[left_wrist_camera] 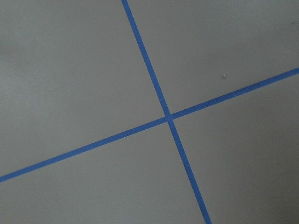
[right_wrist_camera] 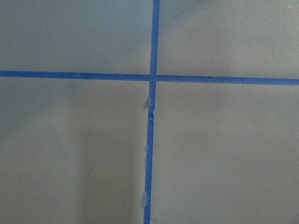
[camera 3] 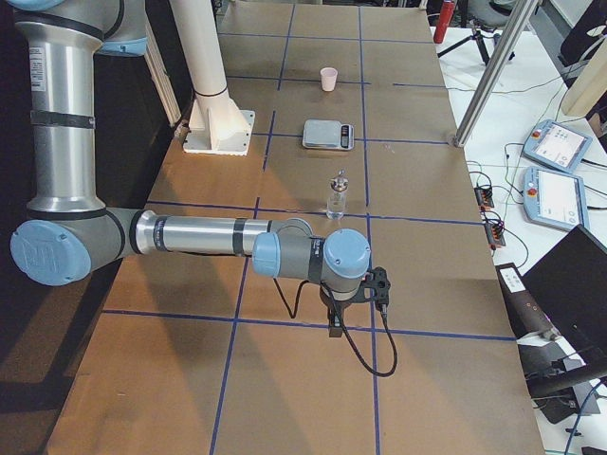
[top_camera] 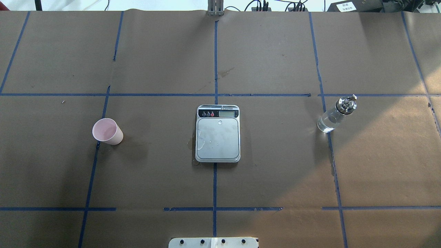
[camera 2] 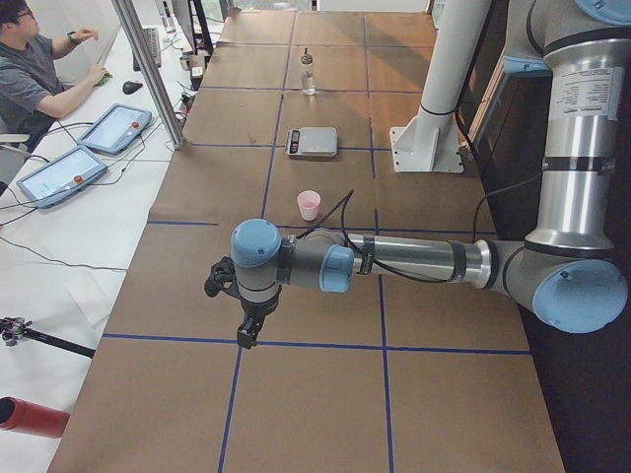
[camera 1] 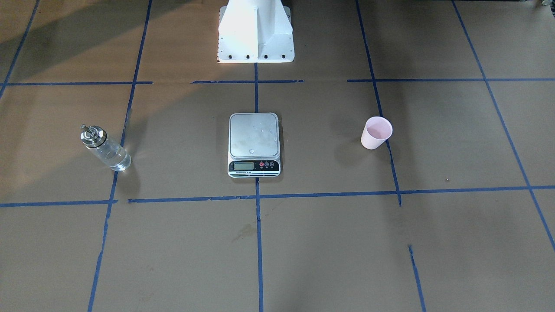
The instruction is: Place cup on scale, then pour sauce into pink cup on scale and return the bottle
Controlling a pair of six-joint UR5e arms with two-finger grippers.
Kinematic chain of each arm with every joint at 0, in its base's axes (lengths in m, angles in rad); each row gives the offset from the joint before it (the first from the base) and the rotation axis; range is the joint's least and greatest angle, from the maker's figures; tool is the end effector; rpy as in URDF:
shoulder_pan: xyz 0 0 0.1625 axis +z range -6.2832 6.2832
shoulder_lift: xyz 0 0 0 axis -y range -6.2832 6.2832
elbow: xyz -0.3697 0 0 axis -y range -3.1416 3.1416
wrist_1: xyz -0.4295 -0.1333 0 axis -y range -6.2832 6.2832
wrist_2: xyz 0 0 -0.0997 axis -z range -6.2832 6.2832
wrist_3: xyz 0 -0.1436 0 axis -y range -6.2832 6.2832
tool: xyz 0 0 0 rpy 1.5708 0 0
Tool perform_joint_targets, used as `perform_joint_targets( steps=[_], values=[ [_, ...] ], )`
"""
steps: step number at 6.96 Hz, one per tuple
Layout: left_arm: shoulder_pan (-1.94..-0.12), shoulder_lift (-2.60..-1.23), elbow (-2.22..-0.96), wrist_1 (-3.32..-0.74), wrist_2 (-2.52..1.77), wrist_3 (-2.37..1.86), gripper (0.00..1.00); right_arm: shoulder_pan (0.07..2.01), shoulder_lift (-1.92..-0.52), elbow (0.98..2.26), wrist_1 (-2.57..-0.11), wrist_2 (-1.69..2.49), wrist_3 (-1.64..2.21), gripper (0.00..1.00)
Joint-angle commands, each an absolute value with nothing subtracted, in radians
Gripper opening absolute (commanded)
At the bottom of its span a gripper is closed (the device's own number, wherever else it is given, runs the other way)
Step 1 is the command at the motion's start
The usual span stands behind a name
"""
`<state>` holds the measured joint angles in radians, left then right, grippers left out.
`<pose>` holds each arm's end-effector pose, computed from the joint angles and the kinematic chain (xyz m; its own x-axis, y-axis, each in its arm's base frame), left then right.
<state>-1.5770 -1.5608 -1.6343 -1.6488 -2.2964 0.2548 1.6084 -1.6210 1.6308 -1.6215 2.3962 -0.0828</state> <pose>-0.0413 -0.5379 0.6026 0.7260 0.3296 -0.6036 -0.1827 0.9386 0.2927 0.0468 -0.5052 0.6289 0.6774 -0.0272 0.7351 0.0185 0.9996 0.0200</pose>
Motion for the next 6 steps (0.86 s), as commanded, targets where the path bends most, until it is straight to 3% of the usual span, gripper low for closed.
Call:
perform_joint_targets(
  steps=[1, 4, 6],
  values=[
    [-1.578, -1.555, -1.652, -1.644, -2.296, 0.255, 1.00, 1.609, -1.626, 1.641, -1.620, 2.393, -0.083, 1.00],
    [-1.533, -1.607, -1.771, -1.707, -2.325, 0.233, 1.00, 1.609, -1.626, 1.710, -1.624, 2.401, -0.083, 1.00],
    [-1.406, -1.606, -1.865, -1.756, -2.359, -0.008, 1.00, 1.609, -1.623, 1.726, -1.618, 2.402, -0.083, 1.00]
  ],
)
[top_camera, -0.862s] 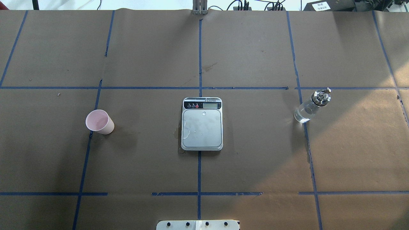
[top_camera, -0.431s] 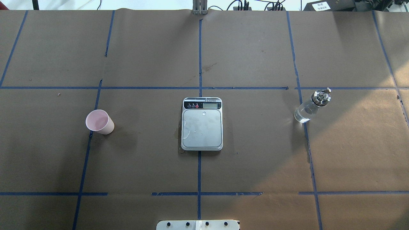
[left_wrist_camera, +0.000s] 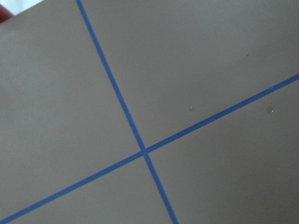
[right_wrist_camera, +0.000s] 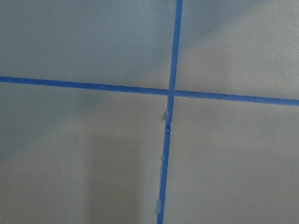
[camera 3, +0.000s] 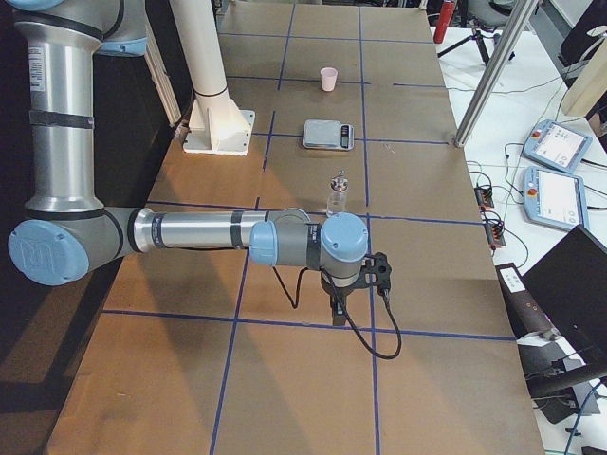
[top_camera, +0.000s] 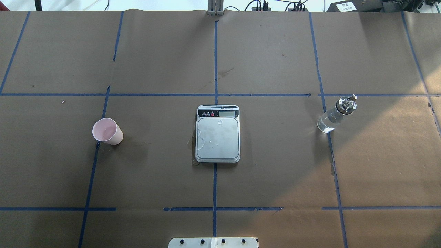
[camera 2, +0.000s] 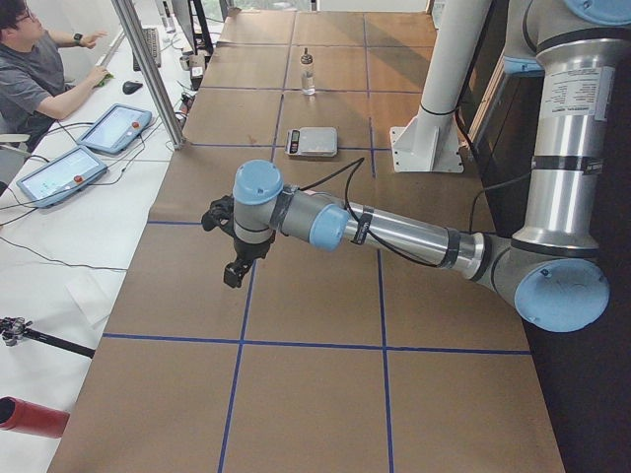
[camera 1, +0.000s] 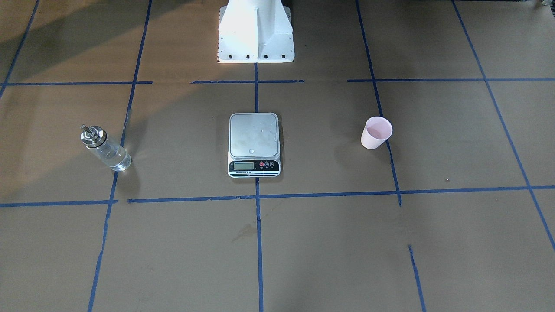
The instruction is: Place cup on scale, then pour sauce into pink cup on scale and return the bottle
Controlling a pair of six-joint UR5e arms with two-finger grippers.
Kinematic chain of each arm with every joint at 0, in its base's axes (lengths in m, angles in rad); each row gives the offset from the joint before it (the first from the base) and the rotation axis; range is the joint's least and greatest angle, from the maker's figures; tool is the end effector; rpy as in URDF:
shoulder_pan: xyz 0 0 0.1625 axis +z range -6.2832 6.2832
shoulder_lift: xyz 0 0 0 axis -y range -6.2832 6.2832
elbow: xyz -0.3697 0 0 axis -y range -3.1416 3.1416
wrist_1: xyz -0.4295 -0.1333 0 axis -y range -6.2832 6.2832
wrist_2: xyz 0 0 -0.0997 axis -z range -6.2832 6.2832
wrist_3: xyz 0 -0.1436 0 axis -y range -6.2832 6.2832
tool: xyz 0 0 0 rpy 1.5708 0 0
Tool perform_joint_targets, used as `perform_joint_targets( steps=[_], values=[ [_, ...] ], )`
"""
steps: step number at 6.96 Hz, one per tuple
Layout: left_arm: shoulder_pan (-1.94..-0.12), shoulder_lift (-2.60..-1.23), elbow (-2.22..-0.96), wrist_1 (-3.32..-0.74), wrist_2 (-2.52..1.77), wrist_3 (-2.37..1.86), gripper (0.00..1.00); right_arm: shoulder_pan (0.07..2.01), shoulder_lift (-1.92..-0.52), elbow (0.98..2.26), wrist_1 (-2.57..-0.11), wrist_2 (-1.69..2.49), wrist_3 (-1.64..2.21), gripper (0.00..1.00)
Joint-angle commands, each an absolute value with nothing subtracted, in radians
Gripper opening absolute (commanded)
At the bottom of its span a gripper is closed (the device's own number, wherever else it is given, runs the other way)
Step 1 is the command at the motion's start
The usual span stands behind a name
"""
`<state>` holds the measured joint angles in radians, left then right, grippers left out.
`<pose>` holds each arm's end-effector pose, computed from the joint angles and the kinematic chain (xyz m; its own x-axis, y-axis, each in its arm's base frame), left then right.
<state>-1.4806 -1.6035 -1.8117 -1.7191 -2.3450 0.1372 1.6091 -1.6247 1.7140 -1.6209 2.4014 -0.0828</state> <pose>0.0175 -0.5593 0.4688 0.6686 0.4705 -0.5758 -0.1753 0.8523 0.4929 0.0468 -0.5099 0.5862 0.6759 -0.0857 0.7320 0.0177 0.9948 0.1001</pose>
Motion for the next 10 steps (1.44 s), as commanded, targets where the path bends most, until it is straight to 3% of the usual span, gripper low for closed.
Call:
perform_joint_targets(
  steps=[1, 3, 5, 7, 10],
  values=[
    [-1.344, -1.580, -1.867, -1.887, -2.359, -0.185, 1.00, 1.609, -1.618, 1.726, -1.620, 2.404, -0.083, 1.00],
    [-1.142, -1.574, -1.856, -2.115, -2.273, -0.595, 1.00, 1.577, -1.603, 1.727, -1.621, 2.389, -0.083, 1.00],
    [-1.056, -1.597, -1.852, -2.135, -2.258, -0.923, 1.00, 1.574, -1.574, 1.730, -1.624, 2.379, -0.084, 1.00],
    [-0.836, -1.624, -1.856, -2.132, -2.035, -1.097, 1.00, 1.574, -1.578, 1.727, -1.626, 2.388, -0.083, 1.00],
    [-0.734, -1.696, -1.839, -2.068, -2.029, -1.175, 0.99, 1.568, -1.572, 1.729, -1.628, 2.391, -0.080, 1.00]
  ],
)
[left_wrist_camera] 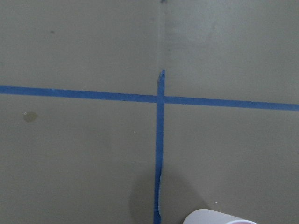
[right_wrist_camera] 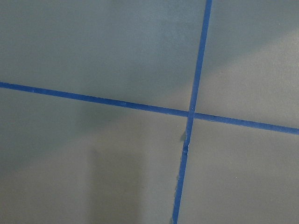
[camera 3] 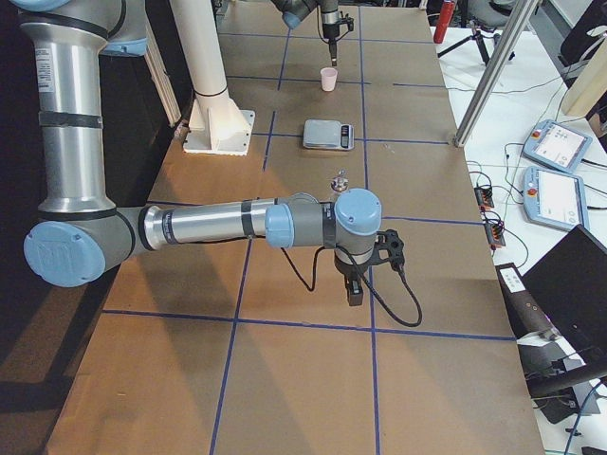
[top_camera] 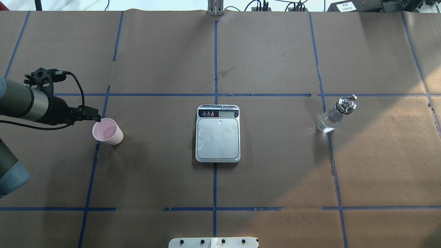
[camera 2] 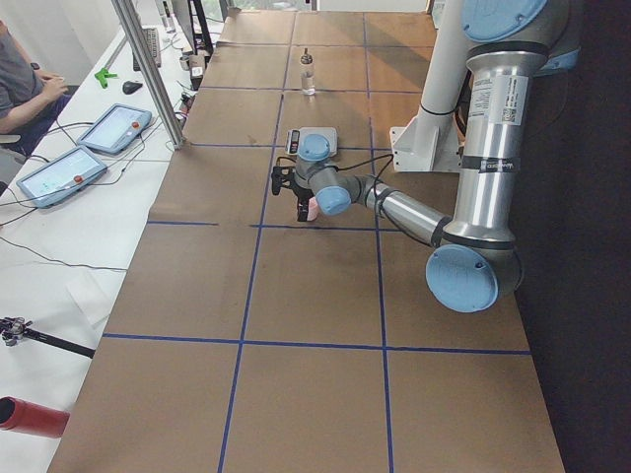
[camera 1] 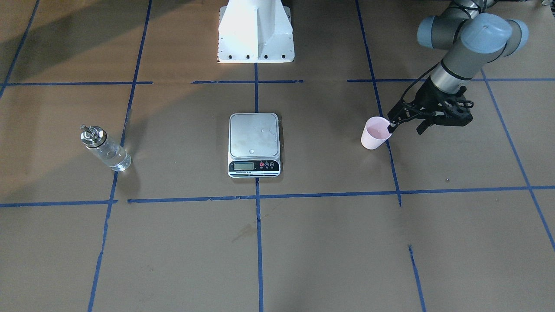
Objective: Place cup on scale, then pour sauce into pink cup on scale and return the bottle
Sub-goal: 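Reach the left gripper down to the pink cup and grasp it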
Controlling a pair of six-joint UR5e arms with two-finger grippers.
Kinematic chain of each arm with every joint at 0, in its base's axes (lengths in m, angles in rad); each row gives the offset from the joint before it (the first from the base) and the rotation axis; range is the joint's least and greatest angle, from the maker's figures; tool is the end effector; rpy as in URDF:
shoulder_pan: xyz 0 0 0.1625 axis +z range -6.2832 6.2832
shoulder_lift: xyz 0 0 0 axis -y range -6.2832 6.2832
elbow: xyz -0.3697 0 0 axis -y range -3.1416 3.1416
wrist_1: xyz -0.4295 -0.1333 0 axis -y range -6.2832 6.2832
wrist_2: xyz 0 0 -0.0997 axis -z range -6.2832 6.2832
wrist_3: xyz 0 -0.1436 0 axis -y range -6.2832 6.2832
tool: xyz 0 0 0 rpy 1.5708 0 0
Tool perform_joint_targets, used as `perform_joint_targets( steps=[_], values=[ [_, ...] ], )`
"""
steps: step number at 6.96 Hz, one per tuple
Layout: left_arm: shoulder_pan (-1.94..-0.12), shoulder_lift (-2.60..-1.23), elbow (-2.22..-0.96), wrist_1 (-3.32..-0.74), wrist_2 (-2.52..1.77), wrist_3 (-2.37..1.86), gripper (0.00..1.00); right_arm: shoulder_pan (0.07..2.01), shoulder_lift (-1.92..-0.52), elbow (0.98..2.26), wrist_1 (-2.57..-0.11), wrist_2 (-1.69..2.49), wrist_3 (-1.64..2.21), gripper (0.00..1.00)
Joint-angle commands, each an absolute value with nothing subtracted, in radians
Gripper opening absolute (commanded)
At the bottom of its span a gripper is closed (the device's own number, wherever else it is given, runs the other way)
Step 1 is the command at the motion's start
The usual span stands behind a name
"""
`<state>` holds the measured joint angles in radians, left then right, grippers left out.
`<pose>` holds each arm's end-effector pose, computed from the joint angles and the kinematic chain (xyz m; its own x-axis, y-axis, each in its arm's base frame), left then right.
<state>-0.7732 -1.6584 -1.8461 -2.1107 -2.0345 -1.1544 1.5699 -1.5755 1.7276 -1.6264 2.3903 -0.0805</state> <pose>0.3786 -0.4660 0.3796 0.5564 -0.0376 -0.8300 0.1622 0.9847 0.0642 0.0279 -0.5315 0.5551 0.6802 -0.1508 0.7173 0.0558 0.9864 0.1545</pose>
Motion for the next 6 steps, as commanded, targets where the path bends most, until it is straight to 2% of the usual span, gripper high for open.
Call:
perform_joint_targets(
  steps=[1, 4, 5, 6],
  values=[
    [-0.721, -1.716, -1.827, -2.039, -2.028, -1.175, 0.93, 1.568, -1.572, 1.729, -1.626, 2.391, -0.080, 1.00],
    [-0.721, -1.709, -1.816, -2.037, -2.028, -1.167, 0.74, 1.568, -1.569, 1.730, -1.629, 2.393, -0.078, 1.00],
    [-0.721, -1.707, -1.813, -2.036, -2.028, -1.166, 0.58, 1.568, -1.569, 1.730, -1.628, 2.401, -0.078, 1.00],
    [-0.719, -1.707, -1.809, -2.036, -2.028, -1.166, 0.24, 1.568, -1.569, 1.730, -1.628, 2.401, -0.078, 1.00]
  ],
)
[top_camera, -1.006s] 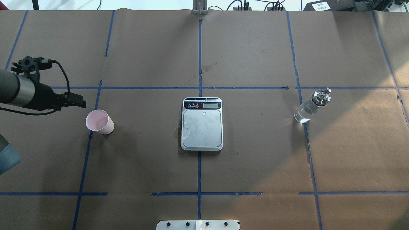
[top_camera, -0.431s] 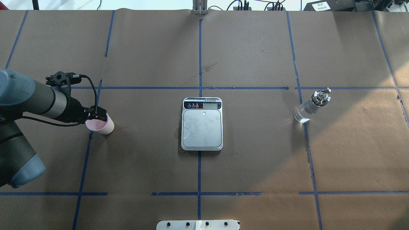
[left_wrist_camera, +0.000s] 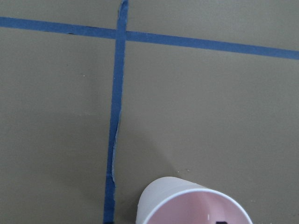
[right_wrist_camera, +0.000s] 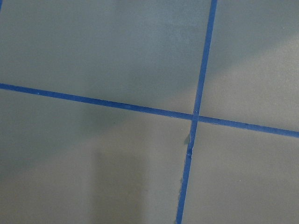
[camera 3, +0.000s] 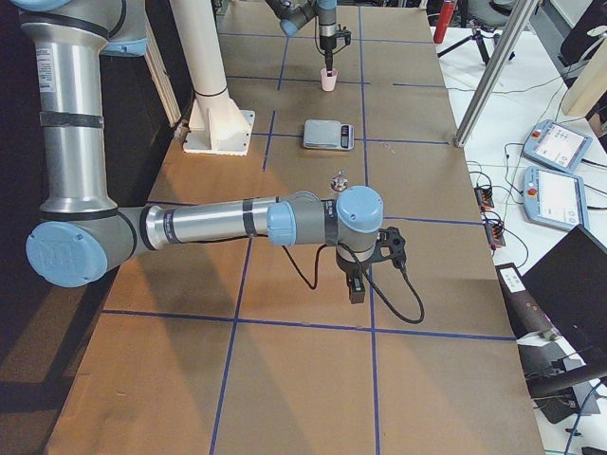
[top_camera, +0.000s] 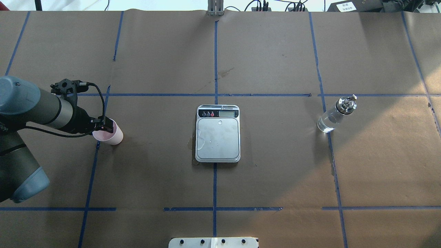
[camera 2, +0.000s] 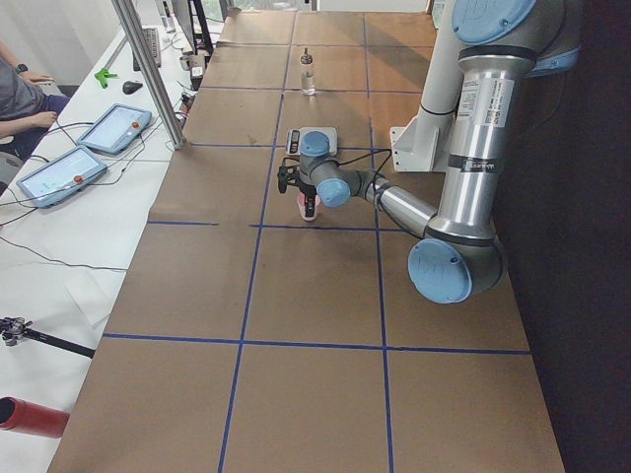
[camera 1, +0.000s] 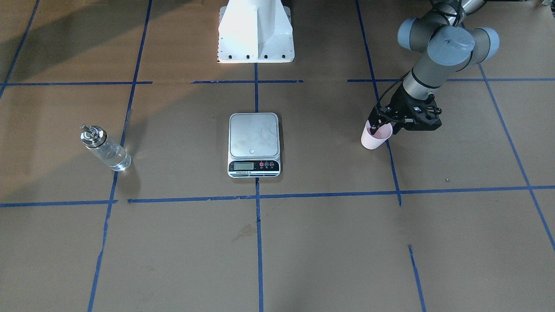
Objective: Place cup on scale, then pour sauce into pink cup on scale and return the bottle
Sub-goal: 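Reach the left gripper down to the pink cup and grasp it, then carry the pink cup with the left gripper onto the scale and lower it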
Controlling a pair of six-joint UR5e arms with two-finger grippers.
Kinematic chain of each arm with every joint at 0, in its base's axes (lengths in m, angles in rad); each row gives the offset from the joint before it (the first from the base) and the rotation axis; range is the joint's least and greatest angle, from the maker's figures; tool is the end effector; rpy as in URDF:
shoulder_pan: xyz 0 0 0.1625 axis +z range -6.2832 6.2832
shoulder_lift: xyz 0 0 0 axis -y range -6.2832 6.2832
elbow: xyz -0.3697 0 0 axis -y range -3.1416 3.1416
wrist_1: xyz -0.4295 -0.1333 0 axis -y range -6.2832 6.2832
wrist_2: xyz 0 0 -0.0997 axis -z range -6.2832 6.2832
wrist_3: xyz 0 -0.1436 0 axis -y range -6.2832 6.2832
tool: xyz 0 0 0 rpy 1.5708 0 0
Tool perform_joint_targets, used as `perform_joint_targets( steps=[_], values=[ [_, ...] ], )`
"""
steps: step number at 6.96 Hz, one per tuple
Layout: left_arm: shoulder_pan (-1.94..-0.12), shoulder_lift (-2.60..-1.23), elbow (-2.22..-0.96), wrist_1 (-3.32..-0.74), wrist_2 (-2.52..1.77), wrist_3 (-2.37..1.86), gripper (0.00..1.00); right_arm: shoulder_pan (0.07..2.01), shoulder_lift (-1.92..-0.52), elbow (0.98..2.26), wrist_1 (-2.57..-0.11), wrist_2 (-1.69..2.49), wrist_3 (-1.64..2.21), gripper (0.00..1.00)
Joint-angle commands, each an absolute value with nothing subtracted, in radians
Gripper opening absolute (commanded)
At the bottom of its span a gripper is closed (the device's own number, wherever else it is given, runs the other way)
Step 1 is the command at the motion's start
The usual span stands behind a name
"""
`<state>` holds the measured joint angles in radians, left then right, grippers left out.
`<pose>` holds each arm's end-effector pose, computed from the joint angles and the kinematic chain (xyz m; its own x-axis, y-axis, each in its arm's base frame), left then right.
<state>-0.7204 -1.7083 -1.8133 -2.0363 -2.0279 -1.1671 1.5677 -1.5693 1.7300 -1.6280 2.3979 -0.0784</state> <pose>0.4139 -0.4563 0.3803 0.5935 -0.0519 -0.8032 0.1203 0.9924 0.0247 0.0260 -0.5338 0.5499 0.6745 -0.1558 0.7217 0.0561 0.9855 0.1603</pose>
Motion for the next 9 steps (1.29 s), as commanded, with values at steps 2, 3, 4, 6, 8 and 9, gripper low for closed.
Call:
perform_joint_targets(
  steps=[2, 3, 4, 6, 8, 9],
  values=[
    [-0.719, -1.707, -1.810, -2.028, -2.028, -1.166, 0.00, 1.568, -1.569, 1.729, -1.629, 2.401, -0.080, 1.00],
    [-0.722, -1.707, -1.819, -2.022, -2.029, -1.166, 0.00, 1.568, -1.569, 1.729, -1.631, 2.407, -0.078, 1.00],
    [-0.730, -1.716, -1.857, -1.958, -2.034, -1.164, 0.00, 1.568, -1.569, 1.729, -1.629, 2.408, -0.080, 1.00],
    [-0.735, -1.818, -1.962, -1.747, -2.037, -1.170, 0.00, 1.568, -1.568, 1.730, -1.629, 2.408, -0.080, 1.00],
    [-0.721, -2.047, -1.935, -1.587, -2.037, -1.310, 0.00, 1.568, -1.568, 1.747, -1.626, 2.410, -0.080, 1.00],
    [-0.683, -2.144, -1.881, -1.583, -2.037, -1.435, 0.00, 1.566, -1.578, 1.747, -1.626, 2.410, -0.080, 1.00]
  ],
)
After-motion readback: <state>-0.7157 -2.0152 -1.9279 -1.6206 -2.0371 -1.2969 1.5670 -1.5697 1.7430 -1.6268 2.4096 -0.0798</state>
